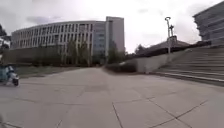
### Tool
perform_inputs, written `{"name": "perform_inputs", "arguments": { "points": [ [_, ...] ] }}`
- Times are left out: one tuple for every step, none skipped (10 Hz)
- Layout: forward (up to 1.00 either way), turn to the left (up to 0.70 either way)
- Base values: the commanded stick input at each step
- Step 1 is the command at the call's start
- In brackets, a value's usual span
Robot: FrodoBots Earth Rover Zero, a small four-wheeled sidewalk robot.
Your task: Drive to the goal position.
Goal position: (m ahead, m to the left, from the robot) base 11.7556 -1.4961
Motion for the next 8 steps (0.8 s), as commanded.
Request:
{"name": "perform_inputs", "arguments": {
  "points": [
    [0.70, 0.02],
    [0.70, 0.02],
    [0.70, 0.02],
    [0.70, 0.02],
    [0.70, 0.02],
    [0.70, 0.02],
    [0.70, 0.02],
    [0.70, 0.02]
  ]
}}
